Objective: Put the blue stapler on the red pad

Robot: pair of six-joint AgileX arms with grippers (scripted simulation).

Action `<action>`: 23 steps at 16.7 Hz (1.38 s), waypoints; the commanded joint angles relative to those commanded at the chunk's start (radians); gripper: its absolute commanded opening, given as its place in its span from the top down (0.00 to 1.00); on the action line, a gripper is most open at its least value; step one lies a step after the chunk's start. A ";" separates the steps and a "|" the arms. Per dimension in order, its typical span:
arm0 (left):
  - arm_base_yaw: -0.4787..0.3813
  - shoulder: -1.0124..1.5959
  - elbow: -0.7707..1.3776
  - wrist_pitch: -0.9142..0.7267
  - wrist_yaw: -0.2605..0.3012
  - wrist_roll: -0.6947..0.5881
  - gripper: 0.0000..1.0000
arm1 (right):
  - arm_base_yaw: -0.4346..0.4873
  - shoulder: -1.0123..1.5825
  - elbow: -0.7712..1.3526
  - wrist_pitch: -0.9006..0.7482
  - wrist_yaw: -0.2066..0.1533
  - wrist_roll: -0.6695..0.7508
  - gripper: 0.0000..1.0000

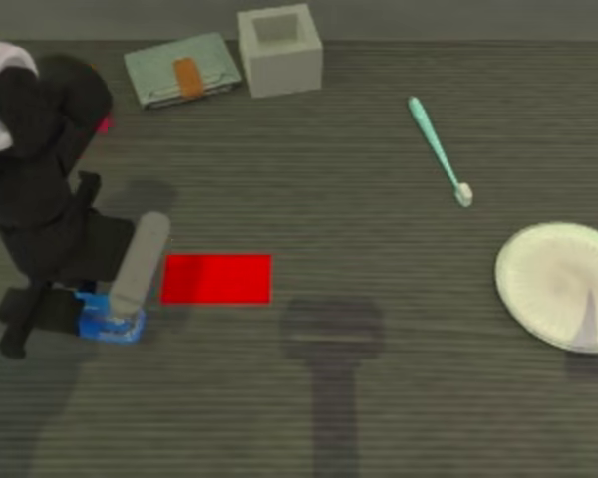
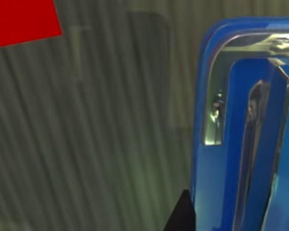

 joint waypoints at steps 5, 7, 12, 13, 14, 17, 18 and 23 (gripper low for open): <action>0.005 -0.046 0.059 -0.088 0.000 -0.007 1.00 | 0.000 0.000 0.000 0.000 0.000 0.000 0.00; 0.000 -0.042 0.056 -0.085 0.000 -0.005 1.00 | 0.000 0.000 0.000 0.000 0.000 0.000 0.00; -0.035 0.057 0.174 -0.122 0.000 -0.071 1.00 | 0.000 0.000 0.000 0.000 0.000 0.000 0.00; -0.048 0.096 0.229 -0.137 0.000 -0.100 1.00 | 0.000 0.000 0.000 0.000 0.000 0.000 0.00; -0.062 0.139 0.294 -0.153 0.000 -0.132 1.00 | 0.000 0.000 0.000 0.000 0.000 0.000 0.00; -0.109 0.270 0.500 -0.201 0.000 -0.234 1.00 | 0.000 0.000 0.000 0.000 0.000 0.000 0.00; -0.123 0.309 0.552 -0.214 0.000 -0.266 1.00 | 0.000 0.000 0.000 0.000 0.000 0.000 0.00; -0.155 0.395 0.657 -0.243 0.000 -0.345 1.00 | 0.000 0.000 0.000 0.000 0.000 0.000 0.00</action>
